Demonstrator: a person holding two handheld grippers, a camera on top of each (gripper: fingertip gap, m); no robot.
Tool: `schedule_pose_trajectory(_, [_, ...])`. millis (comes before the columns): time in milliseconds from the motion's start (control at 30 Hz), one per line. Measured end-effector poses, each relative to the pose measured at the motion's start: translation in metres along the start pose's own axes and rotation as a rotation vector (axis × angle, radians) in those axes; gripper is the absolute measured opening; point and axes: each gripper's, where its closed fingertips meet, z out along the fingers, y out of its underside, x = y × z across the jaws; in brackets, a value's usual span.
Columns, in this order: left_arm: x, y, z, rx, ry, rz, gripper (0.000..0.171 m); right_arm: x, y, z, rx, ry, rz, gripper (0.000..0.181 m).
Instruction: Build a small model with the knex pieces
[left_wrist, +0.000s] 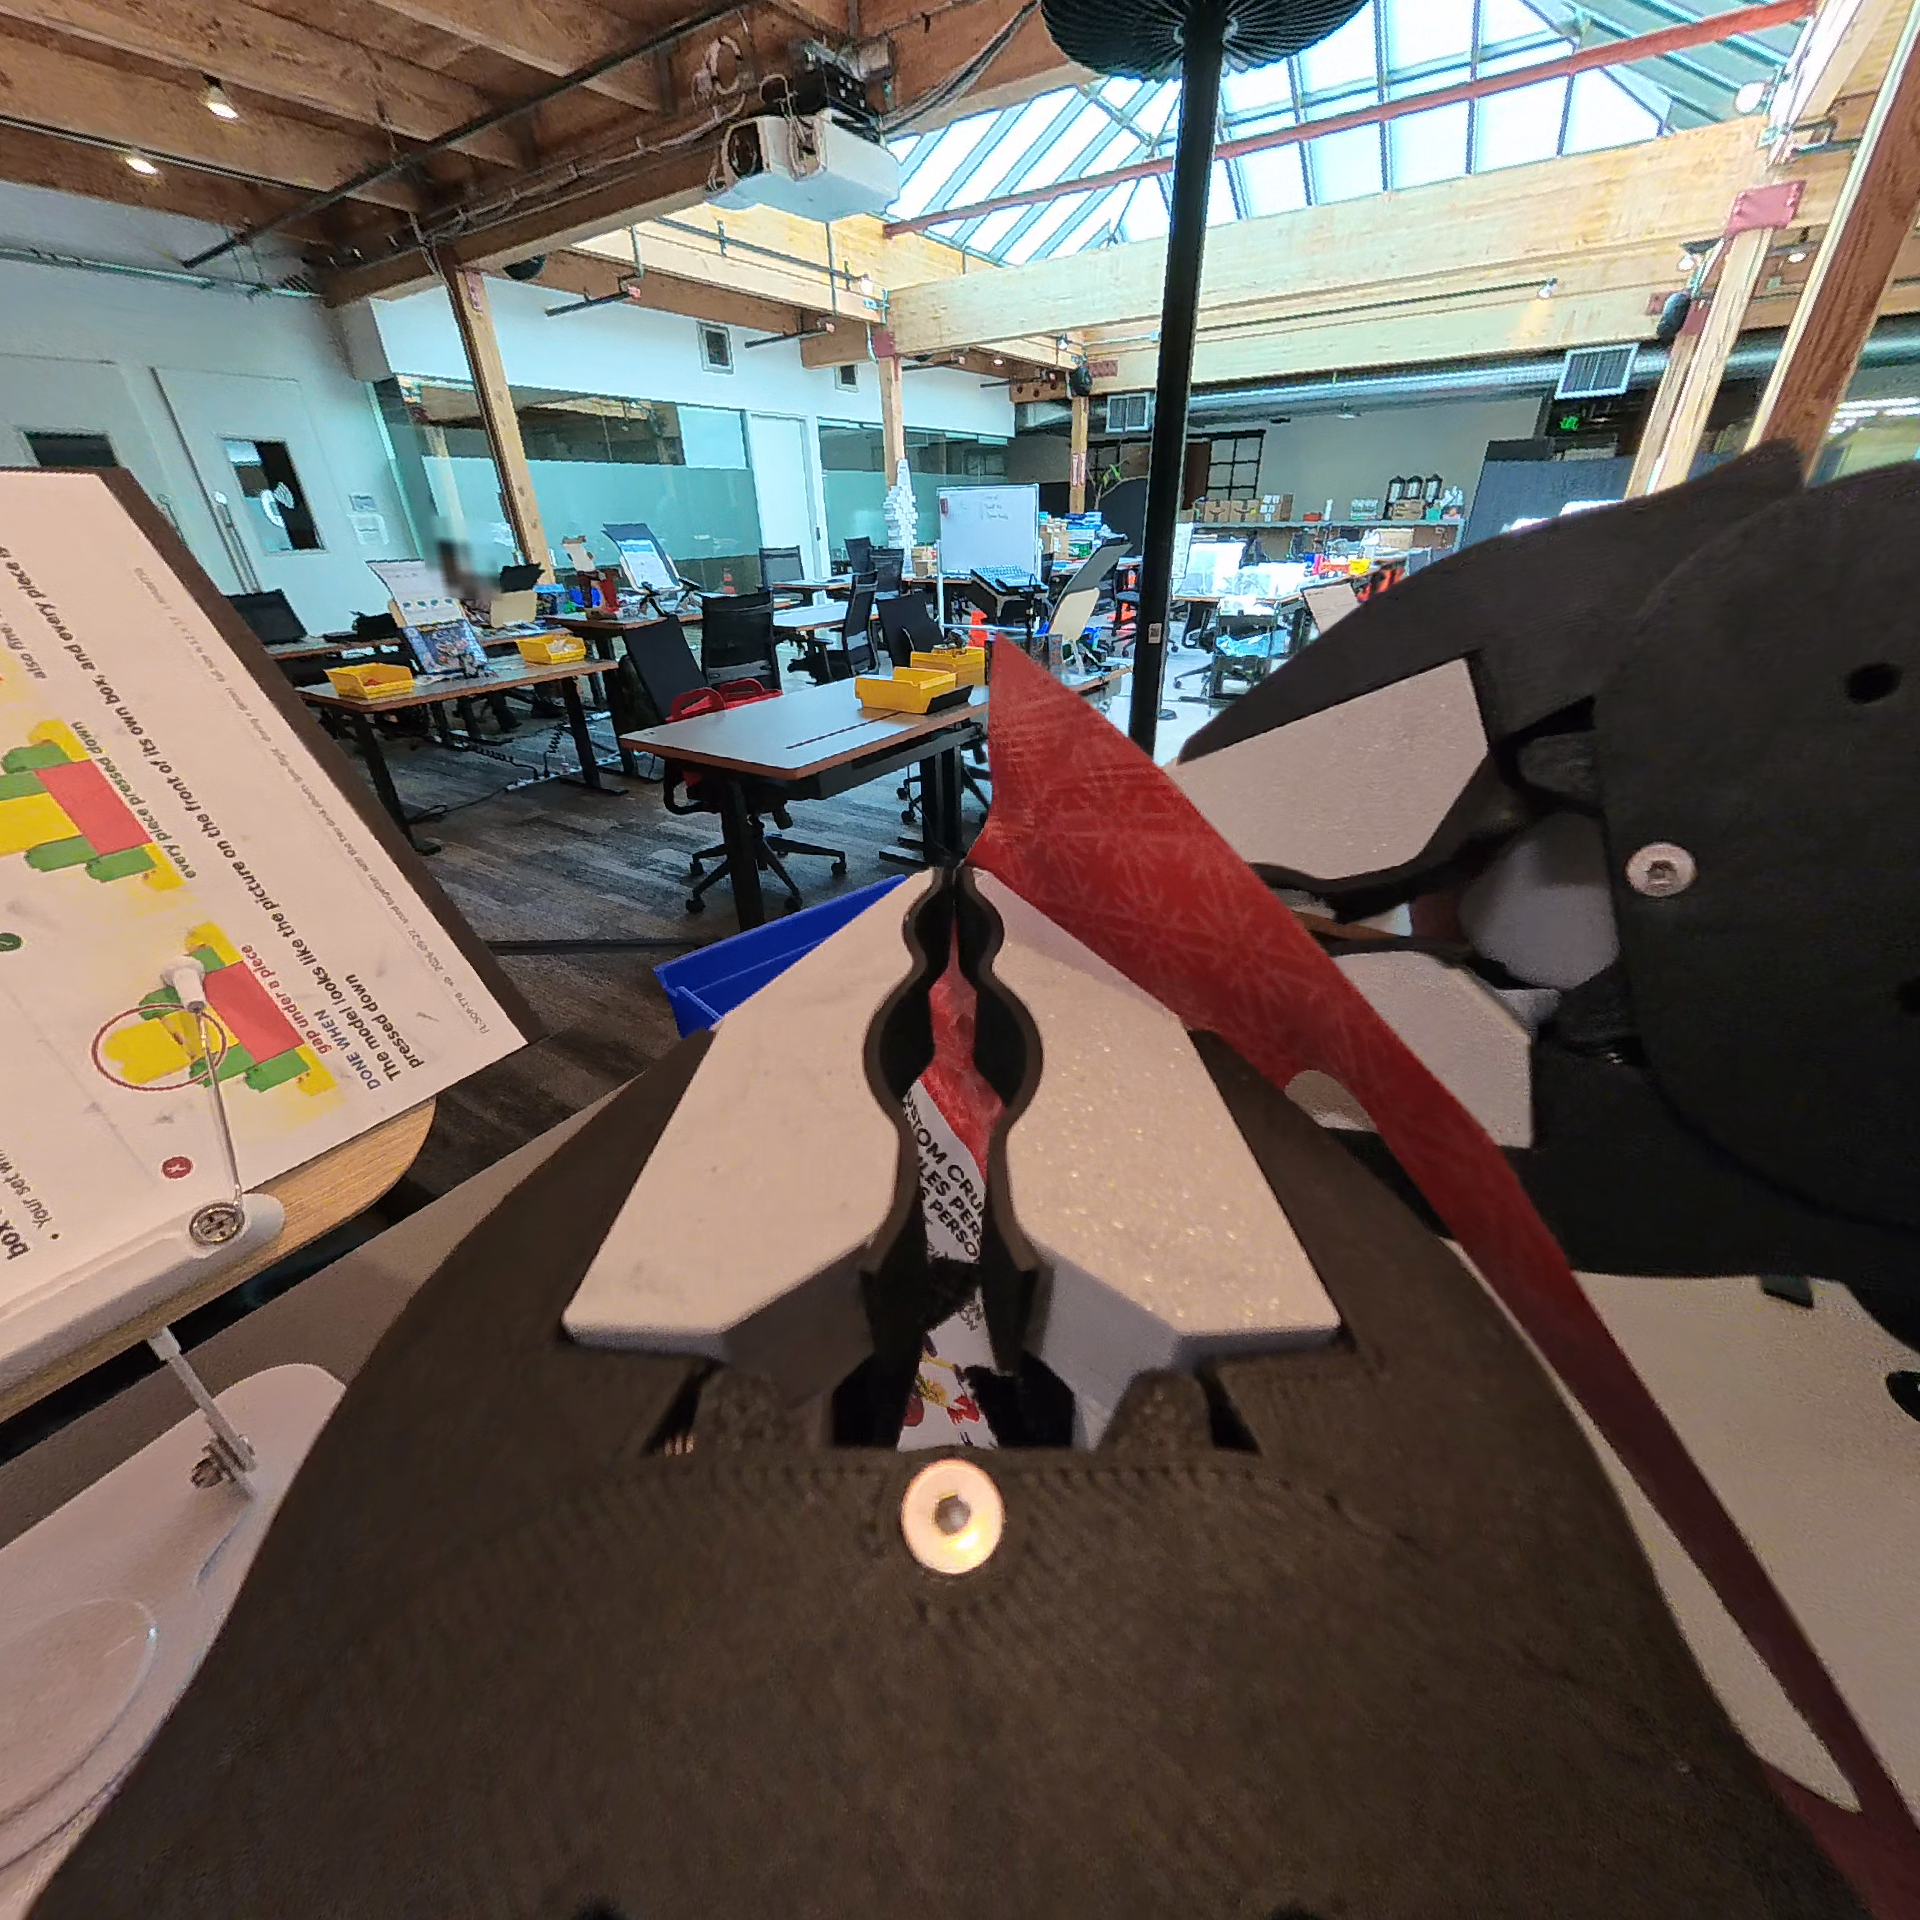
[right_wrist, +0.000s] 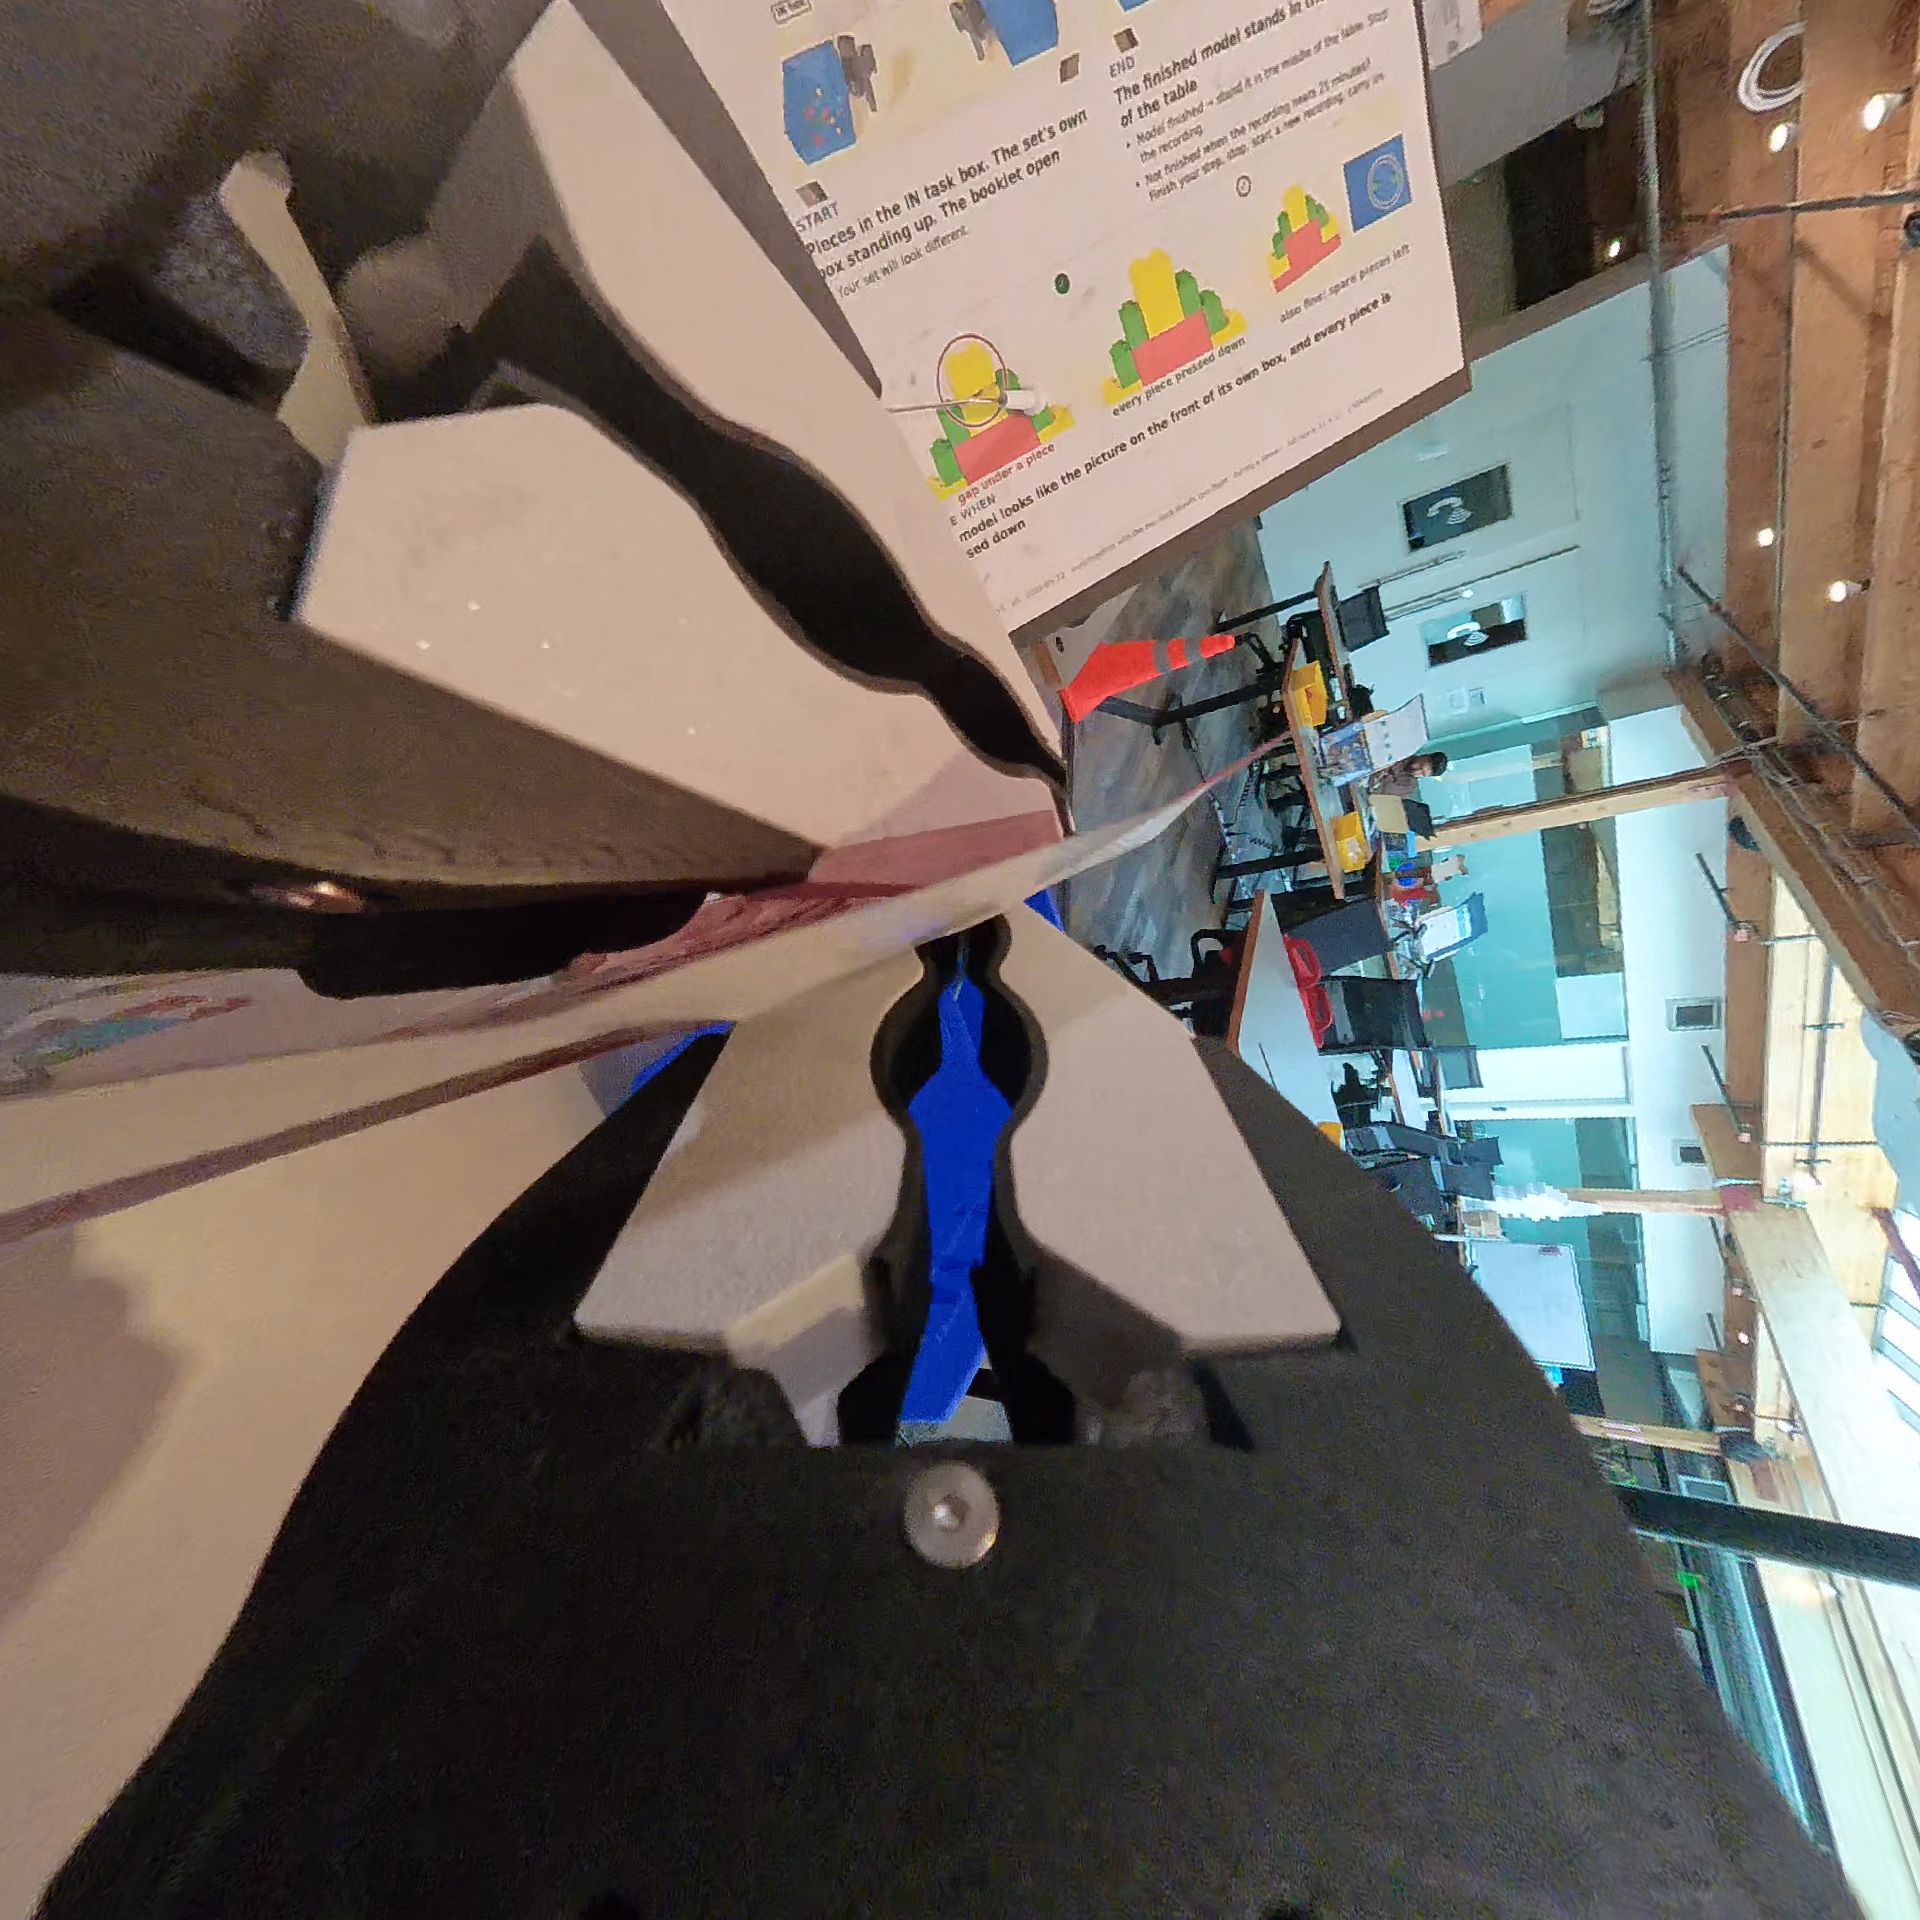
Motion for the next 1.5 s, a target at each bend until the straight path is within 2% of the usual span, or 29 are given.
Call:
schedule_pose_trajectory(200, [-0.011, 0.000, 0.002, 0.000, -0.057, -0.043, 0.000, -0.004, -0.005, 0.002, 0.000, -0.006, -0.007, 0.000])
schedule_pose_trajectory(267, [-0.026, 0.001, 0.004, -0.001, -0.095, -0.088, 0.000, -0.018, -0.014, 0.003, 0.025, -0.039, -0.034, 0.000])
schedule_pose_trajectory(333, [-0.039, -0.003, 0.004, 0.010, -0.084, -0.115, 0.000, -0.050, -0.023, 0.005, 0.059, -0.113, -0.072, 0.000])
schedule_pose_trajectory(400, [-0.033, -0.008, 0.002, 0.040, -0.032, -0.088, 0.000, -0.061, -0.026, 0.004, 0.081, -0.123, -0.039, 0.000])
schedule_pose_trajectory(567, [-0.042, 0.001, -0.011, 0.076, -0.002, -0.189, 0.000, -0.011, -0.016, -0.015, 0.189, -0.133, 0.245, 0.001])
schedule_pose_trajectory(600, [-0.043, 0.000, -0.013, 0.089, 0.009, -0.210, 0.000, -0.004, -0.017, -0.019, 0.248, -0.167, 0.318, 0.021])
schedule_pose_trajectory(667, [-0.036, -0.003, -0.014, 0.102, 0.038, -0.199, 0.000, 0.002, -0.017, -0.022, 0.317, -0.233, 0.452, 0.029])
schedule_pose_trajectory(800, [-0.023, -0.009, -0.011, 0.120, 0.076, -0.210, 0.000, -0.001, -0.021, -0.019, 0.480, -0.337, 0.641, 0.021])
schedule_pose_trajectory(933, [-0.013, -0.012, -0.010, 0.152, 0.130, -0.300, 0.000, 0.010, -0.028, -0.034, 0.809, -0.608, 1.162, 0.018])
schedule_pose_trajectory(1000, [-0.005, -0.011, -0.007, 0.161, 0.173, -0.367, 0.000, 0.016, -0.027, -0.041, 0.967, -0.682, 1.321, 0.016])
schedule_pose_trajectory(1133, [0.000, -0.011, -0.004, 0.196, 0.250, -0.545, 0.000, 0.017, -0.027, -0.043, 1.137, -0.614, 1.346, 0.014])
schedule_pose_trajectory(1267, [0.003, -0.014, -0.002, 0.238, 0.312, -0.699, 0.000, 0.021, -0.026, -0.045, 1.228, -0.505, 1.315, 0.010])
schedule_pose_trajectory(1500, [0.007, -0.019, 0.002, 0.277, 0.365, -0.826, 0.000, 0.029, -0.025, -0.045, 1.272, -0.398, 1.284, 0.005])
